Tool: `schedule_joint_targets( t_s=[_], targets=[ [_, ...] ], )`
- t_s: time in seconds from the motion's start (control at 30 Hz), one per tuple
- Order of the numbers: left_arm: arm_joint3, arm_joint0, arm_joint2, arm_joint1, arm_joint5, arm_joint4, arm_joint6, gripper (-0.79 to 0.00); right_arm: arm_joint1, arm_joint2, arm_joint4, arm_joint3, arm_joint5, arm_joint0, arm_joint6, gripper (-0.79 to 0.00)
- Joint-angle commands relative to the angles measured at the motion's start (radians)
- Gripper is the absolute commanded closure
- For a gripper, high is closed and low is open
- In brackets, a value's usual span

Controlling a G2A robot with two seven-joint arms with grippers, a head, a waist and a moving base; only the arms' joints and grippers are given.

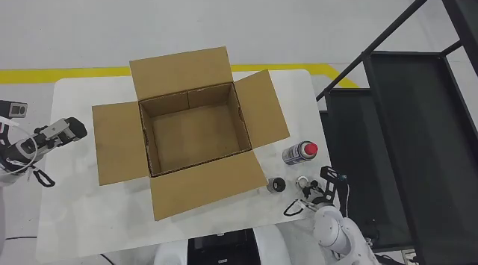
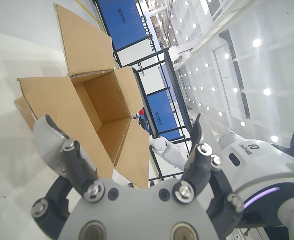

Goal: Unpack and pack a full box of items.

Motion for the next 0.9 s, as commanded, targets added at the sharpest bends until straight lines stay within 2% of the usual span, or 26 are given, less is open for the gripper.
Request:
schedule_joint_targets(
  t_s=[0.0, 0.27, 0.73, 0.87],
  targets=[
    [0.0, 0.0, 0.0, 0.0, 0.0, 0.0, 0.0, -0.785, 0.001, 0.009, 0.013, -0.012, -0.003, -0.008, 0.003, 0.0],
    [0.0, 0.0, 0.0, 0.0, 0.0, 0.0, 0.0, -0.785, 0.008, 0.046, 0.058, -0.116, -0.038, -0.069, 0.034, 0.0],
    [0.0, 0.0, 0.0, 0.0, 0.0, 0.0, 0.0, -0.785, 0.035, 0.107, 0.095, -0.397, -0.254, -0.235, 0.259, 0.0],
    [0.0, 0.0, 0.0, 0.0, 0.0, 0.0, 0.0, -0.785, 0.038, 0.132, 0.165, -0.462, -0.276, -0.261, 0.267, 0.0]
  ],
)
